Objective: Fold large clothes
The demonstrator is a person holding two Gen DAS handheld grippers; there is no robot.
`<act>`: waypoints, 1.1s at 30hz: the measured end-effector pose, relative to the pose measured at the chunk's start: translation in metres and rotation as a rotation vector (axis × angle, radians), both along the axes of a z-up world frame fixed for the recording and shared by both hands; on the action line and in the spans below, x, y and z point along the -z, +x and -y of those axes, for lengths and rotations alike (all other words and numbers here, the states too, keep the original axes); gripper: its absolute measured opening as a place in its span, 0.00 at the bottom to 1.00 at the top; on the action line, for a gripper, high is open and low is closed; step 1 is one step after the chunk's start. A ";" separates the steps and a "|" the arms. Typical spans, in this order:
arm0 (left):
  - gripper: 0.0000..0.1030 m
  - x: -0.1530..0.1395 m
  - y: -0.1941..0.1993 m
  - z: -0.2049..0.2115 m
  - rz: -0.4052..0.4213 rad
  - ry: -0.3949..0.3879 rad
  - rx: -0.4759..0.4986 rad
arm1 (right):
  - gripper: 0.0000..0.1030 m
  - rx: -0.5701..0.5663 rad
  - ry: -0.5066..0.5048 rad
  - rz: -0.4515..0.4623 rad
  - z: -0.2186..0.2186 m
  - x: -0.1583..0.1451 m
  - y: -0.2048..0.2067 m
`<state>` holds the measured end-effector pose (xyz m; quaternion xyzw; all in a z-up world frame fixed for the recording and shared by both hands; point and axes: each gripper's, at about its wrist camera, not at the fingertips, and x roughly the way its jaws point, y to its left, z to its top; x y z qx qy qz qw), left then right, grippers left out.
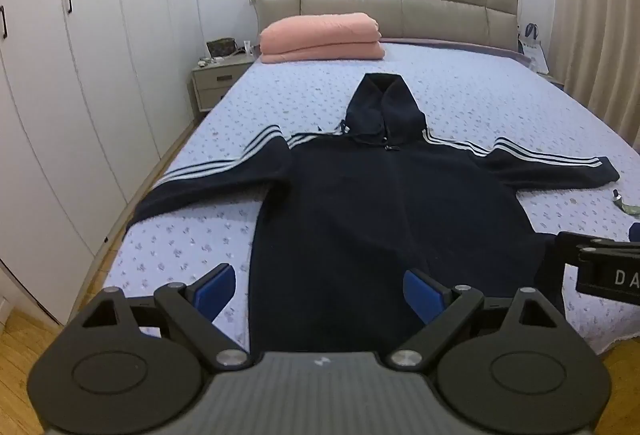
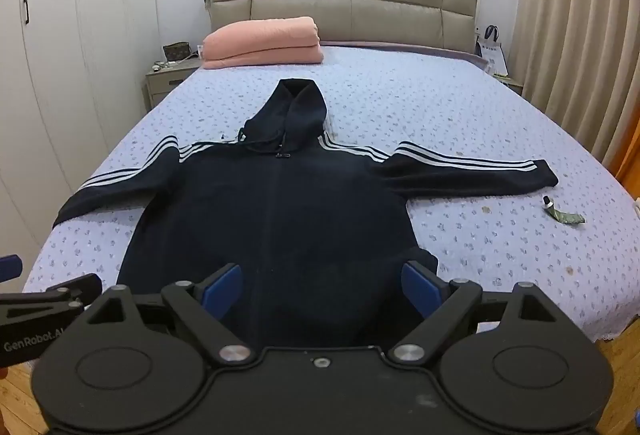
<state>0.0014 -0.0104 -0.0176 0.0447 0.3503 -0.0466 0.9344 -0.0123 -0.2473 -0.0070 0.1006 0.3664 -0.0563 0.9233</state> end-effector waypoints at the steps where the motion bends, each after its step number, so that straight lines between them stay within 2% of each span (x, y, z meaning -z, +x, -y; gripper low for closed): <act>1: 0.90 0.001 0.000 0.000 -0.007 -0.003 0.002 | 1.00 0.003 0.001 -0.004 -0.002 -0.002 0.003; 7: 0.90 -0.003 -0.005 0.003 -0.008 0.001 0.007 | 1.00 0.018 0.013 0.007 -0.023 -0.009 0.003; 9: 0.90 -0.003 -0.005 0.004 -0.007 0.003 0.008 | 1.00 0.020 0.014 0.017 -0.027 -0.006 -0.010; 33: 0.90 -0.001 -0.001 -0.006 -0.022 -0.012 -0.009 | 1.00 -0.015 0.018 0.009 -0.030 -0.008 -0.012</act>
